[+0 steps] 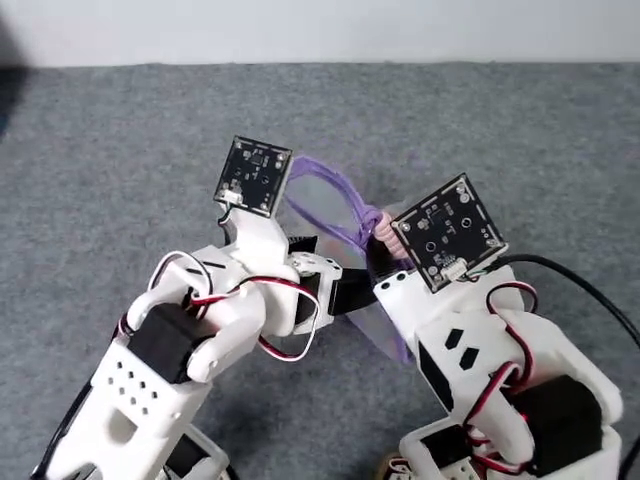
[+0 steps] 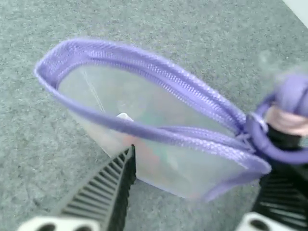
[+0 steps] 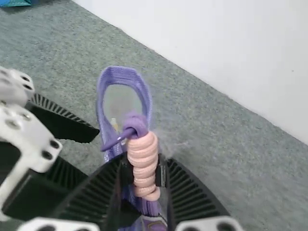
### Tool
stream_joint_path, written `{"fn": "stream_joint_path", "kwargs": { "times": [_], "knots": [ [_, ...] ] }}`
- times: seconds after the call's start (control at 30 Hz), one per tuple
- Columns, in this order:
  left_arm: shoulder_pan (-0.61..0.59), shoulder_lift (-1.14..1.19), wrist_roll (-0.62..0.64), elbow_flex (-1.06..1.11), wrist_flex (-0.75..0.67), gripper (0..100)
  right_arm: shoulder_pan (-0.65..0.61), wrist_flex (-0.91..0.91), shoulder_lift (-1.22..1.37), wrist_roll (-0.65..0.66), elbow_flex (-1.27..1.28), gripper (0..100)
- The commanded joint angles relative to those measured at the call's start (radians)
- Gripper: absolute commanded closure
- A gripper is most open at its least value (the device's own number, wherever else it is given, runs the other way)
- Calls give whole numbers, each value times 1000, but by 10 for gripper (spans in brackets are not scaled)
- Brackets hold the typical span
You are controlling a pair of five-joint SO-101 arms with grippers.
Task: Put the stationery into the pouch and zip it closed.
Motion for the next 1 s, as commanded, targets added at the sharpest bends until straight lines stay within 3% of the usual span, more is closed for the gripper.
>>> {"fn": "stream_joint_path", "kwargs": {
  "times": [0.0, 0.2, 0.4, 0.7, 0.97],
  "knots": [
    [-35, -11, -6, 4, 17, 614, -27, -8, 7, -14, -20, 991],
    [-146, -11, -34, -56, 144, 614, 67, -4, 5, -12, -21, 991],
    [-187, -11, -129, -156, 204, 614, 68, 35, 5, -12, -21, 991],
    [-176, -6, -192, -222, 203, 614, 65, 82, 5, -15, -21, 991],
    [-58, -11, -210, -248, 256, 614, -16, 82, 5, -18, -20, 991]
  ]
}}
